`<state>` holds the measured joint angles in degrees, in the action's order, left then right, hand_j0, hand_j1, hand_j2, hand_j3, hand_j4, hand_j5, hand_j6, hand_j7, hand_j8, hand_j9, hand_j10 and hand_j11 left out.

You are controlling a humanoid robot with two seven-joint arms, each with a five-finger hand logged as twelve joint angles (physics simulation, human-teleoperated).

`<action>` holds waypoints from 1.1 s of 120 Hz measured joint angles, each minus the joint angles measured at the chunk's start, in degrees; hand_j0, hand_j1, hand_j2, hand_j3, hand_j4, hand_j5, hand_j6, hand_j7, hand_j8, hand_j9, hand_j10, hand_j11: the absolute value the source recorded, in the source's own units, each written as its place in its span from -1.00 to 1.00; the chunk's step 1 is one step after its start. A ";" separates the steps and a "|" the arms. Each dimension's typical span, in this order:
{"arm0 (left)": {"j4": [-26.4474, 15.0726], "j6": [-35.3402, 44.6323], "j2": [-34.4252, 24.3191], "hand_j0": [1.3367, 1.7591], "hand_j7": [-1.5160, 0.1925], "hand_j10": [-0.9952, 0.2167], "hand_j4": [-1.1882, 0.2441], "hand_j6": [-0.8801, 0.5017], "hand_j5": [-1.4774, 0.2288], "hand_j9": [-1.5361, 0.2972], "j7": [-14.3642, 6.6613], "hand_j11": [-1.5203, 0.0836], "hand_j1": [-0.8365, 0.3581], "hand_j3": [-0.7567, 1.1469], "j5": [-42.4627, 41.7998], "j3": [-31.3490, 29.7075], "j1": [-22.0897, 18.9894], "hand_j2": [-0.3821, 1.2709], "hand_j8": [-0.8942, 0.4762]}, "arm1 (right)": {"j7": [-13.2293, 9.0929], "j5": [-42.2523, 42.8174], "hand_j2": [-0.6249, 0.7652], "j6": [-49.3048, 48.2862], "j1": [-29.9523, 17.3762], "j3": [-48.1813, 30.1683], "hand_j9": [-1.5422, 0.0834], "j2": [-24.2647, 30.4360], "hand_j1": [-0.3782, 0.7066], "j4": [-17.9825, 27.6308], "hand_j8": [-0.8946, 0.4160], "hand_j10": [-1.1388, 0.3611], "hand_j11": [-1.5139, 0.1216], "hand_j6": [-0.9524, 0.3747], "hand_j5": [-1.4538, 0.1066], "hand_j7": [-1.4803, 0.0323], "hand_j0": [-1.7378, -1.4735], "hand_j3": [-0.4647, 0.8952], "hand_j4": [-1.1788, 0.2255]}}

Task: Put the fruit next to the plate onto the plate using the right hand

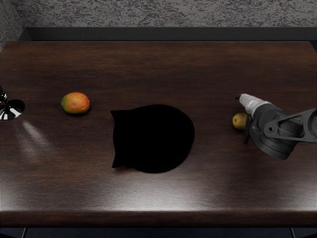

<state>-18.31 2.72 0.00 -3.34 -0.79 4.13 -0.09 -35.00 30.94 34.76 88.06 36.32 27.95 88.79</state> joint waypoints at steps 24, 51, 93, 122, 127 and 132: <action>0.00 0.00 0.00 0.52 0.77 0.64 0.66 0.27 0.73 0.67 0.00 0.89 0.98 -0.21 0.00 0.00 0.00 -0.54 0.30 | 0.00 0.72 -0.16 0.21 -0.36 -0.57 0.54 -0.36 -0.46 -0.09 0.02 0.22 0.50 0.10 0.49 0.57 -0.40 -0.32 0.36; -0.01 0.00 0.00 0.52 0.77 0.64 0.66 0.27 0.73 0.67 0.00 0.89 0.98 -0.21 0.00 0.00 0.00 -0.54 0.30 | 0.00 0.84 -0.18 0.24 -0.40 -0.83 0.46 0.18 -0.34 -0.18 -0.06 0.15 0.41 0.02 0.40 0.48 -0.40 -0.32 0.29; -0.01 0.00 0.00 0.52 0.77 0.64 0.66 0.27 0.73 0.67 0.00 0.89 0.98 -0.21 0.00 0.00 0.00 -0.54 0.30 | 0.00 1.65 -0.18 0.24 -2.03 -0.89 0.45 0.01 -0.34 -0.69 -0.06 0.15 0.41 0.02 0.40 0.48 -0.40 -0.32 0.28; 0.00 0.00 0.00 0.52 0.77 0.64 0.66 0.27 0.73 0.67 0.00 0.89 0.98 -0.21 0.00 0.00 0.00 -0.54 0.30 | 0.00 1.67 -0.19 0.25 -2.77 -0.89 0.42 -0.15 -0.28 -0.88 -0.10 0.11 0.37 -0.02 0.36 0.44 -0.40 -0.32 0.25; -0.02 0.00 0.00 0.52 0.77 0.64 0.66 0.27 0.73 0.67 0.00 0.89 0.98 -0.21 0.00 0.00 0.00 -0.54 0.30 | 0.00 1.72 -0.19 0.24 -2.83 -0.90 0.41 -0.16 -0.28 -0.95 -0.10 0.11 0.37 -0.03 0.36 0.44 -0.40 -0.32 0.24; 0.00 0.00 0.00 0.52 0.77 0.64 0.66 0.27 0.73 0.67 0.00 0.89 0.98 -0.21 0.00 0.00 0.00 -0.54 0.30 | -0.01 1.84 -0.19 0.24 -2.97 -0.90 0.41 -0.19 -0.27 -1.07 -0.11 0.11 0.36 -0.03 0.36 0.43 -0.40 -0.32 0.24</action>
<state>-18.32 2.72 0.00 -3.34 -0.79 4.14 -0.09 -35.01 32.77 35.00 85.09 35.42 27.75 87.72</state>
